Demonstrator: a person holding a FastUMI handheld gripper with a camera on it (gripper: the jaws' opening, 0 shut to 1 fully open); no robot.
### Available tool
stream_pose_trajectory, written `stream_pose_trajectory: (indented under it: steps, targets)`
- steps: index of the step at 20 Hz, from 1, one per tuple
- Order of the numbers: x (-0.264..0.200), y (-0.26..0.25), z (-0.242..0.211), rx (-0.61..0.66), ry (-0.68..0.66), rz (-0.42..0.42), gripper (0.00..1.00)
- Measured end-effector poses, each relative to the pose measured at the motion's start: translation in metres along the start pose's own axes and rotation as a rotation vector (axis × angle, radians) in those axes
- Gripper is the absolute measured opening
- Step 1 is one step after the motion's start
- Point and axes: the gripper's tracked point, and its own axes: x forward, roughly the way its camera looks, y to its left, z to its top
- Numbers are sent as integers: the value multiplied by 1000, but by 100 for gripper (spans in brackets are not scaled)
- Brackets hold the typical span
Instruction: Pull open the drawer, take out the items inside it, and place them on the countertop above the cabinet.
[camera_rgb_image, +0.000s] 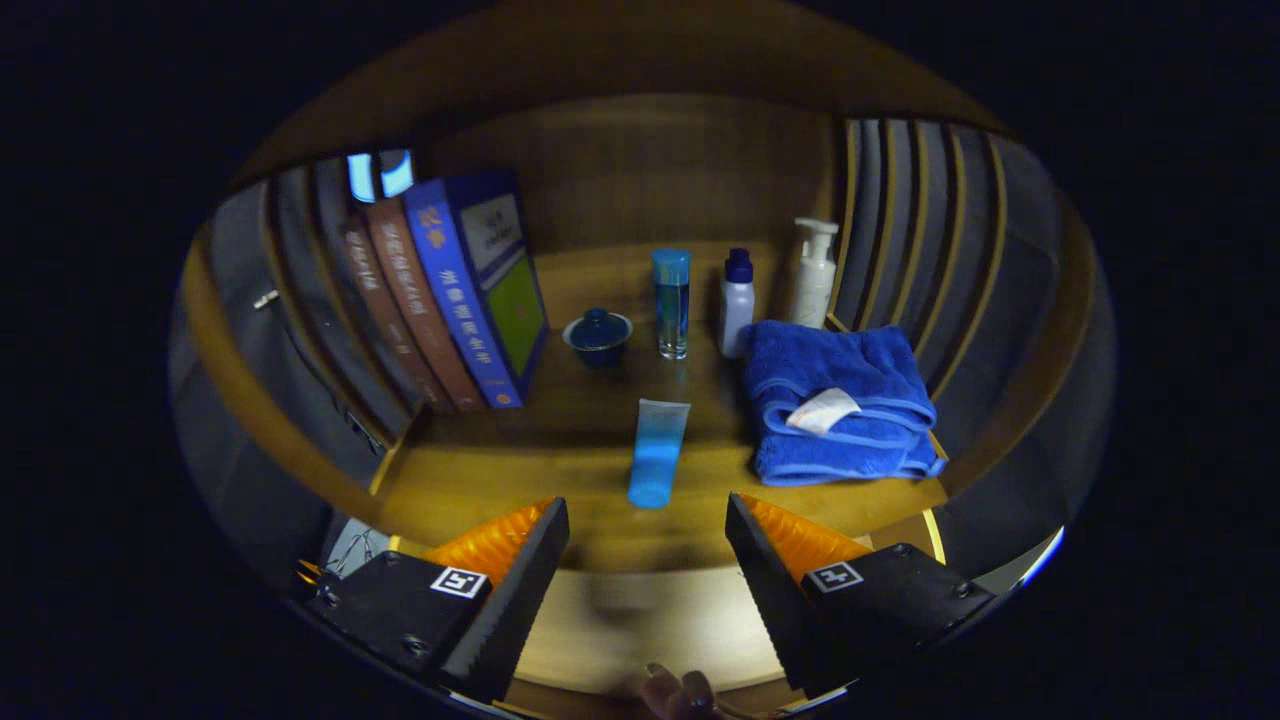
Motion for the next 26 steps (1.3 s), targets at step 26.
stream_pose_trajectory:
  steps: [26]
  targets:
    - [-121, -20, -207, -15, -223, -28, 100]
